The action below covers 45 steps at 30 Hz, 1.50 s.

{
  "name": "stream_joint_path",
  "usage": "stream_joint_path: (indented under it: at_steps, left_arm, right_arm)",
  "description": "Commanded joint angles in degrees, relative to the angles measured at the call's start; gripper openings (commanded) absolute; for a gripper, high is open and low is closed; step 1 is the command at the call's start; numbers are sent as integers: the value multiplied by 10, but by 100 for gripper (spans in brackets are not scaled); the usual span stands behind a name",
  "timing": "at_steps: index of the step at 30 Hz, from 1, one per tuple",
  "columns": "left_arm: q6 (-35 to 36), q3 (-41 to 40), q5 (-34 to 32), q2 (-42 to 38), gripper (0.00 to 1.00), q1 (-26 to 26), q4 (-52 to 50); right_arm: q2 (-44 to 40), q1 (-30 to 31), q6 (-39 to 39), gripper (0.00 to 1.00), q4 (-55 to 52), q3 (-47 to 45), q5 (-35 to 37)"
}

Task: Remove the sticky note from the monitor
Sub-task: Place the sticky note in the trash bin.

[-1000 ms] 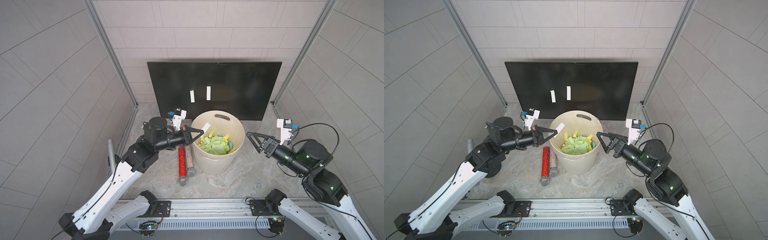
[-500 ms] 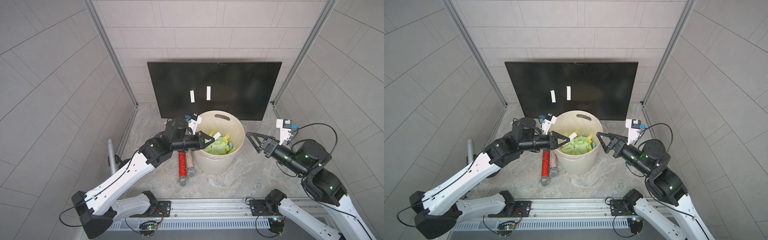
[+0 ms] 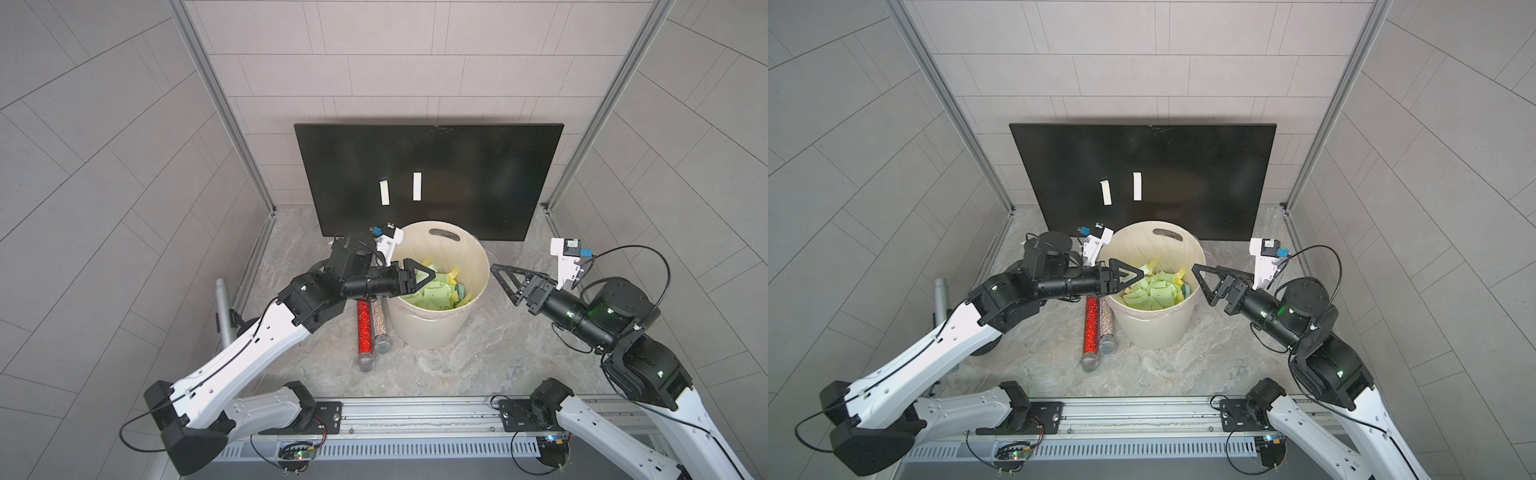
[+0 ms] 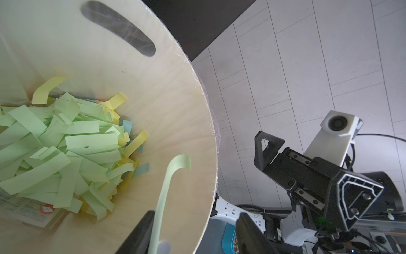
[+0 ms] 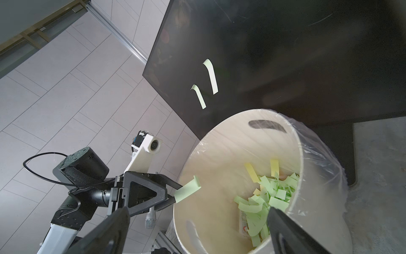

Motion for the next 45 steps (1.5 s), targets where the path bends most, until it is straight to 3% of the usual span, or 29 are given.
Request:
stream_joint_path:
  at_steps: [1, 3, 8, 15, 19, 22, 26, 29, 41, 42, 45]
  left_arm:
    - [11, 18, -2, -1, 65, -3, -8]
    - [12, 20, -3, 0, 72, -3, -8]
    - [16, 21, -7, 1, 77, -3, -9]
    - [17, 19, -11, 2, 35, -3, -4]
    - [16, 19, -9, 4, 22, -3, -3]
    - [17, 18, -9, 4, 23, -3, -1]
    - [18, 18, -13, 4, 49, -3, 0]
    - [30, 23, -31, 6, 59, -3, -6]
    - [190, 279, -116, 164, 59, -16, -296]
    - [198, 294, -128, 173, 57, -20, -312]
    - [215, 329, -153, 196, 38, -29, -343]
  right_arm:
    - [1, -3, -8, 100, -4, 4, 4]
    - [3, -3, -8, 100, -4, 5, 4]
    - [7, -3, -9, 100, -4, 6, 3]
    - [5, -3, -7, 100, -4, 2, 2]
    - [5, -3, -7, 100, -4, 0, 3]
    - [8, -3, -4, 100, -4, 1, 1]
    - [9, -3, -3, 100, -4, -1, 0]
    - [10, -3, -2, 100, -2, -4, 1]
    - [11, -3, 0, 100, 1, -10, 2]
    - [11, -3, 0, 100, 2, -11, 2]
    - [12, -3, 0, 100, 1, -12, 3]
